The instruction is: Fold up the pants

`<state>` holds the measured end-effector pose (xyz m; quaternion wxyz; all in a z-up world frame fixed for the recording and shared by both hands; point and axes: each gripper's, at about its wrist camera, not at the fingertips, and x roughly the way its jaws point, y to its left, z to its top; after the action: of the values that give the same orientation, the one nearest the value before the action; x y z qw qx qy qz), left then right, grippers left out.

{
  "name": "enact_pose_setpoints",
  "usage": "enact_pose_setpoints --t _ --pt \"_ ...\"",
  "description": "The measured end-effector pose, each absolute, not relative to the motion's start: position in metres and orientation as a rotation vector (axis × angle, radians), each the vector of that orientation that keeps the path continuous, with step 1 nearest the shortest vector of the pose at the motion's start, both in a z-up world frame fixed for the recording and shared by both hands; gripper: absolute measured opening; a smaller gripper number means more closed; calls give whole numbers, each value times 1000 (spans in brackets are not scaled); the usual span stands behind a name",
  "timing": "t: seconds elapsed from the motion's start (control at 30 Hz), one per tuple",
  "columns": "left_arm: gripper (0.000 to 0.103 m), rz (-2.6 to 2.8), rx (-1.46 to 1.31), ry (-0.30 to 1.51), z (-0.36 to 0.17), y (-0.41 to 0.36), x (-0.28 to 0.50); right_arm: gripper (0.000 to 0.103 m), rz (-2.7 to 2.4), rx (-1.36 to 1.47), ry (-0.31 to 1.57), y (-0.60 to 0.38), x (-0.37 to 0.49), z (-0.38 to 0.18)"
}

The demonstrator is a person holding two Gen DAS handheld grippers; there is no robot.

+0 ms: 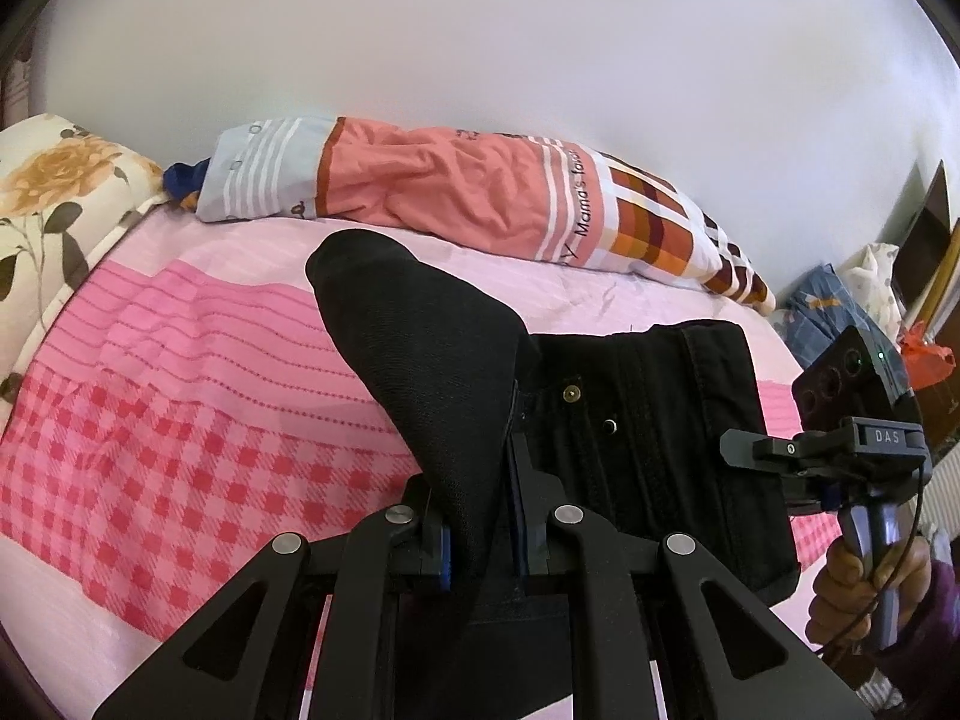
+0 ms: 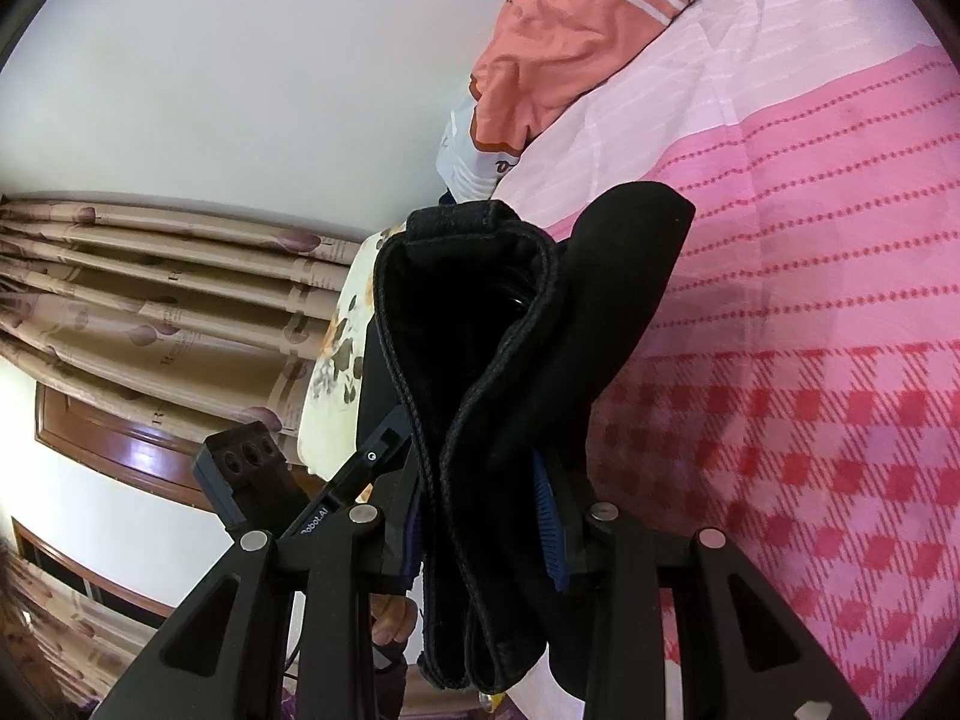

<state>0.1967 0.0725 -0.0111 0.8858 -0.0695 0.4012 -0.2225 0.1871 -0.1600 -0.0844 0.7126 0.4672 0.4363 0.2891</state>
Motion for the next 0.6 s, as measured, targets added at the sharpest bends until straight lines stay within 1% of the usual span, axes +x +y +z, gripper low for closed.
enact_pose_setpoints --t 0.6 --pt "14 -398 -155 786 7 114 262 31 704 1017 942 -132 253 -68"
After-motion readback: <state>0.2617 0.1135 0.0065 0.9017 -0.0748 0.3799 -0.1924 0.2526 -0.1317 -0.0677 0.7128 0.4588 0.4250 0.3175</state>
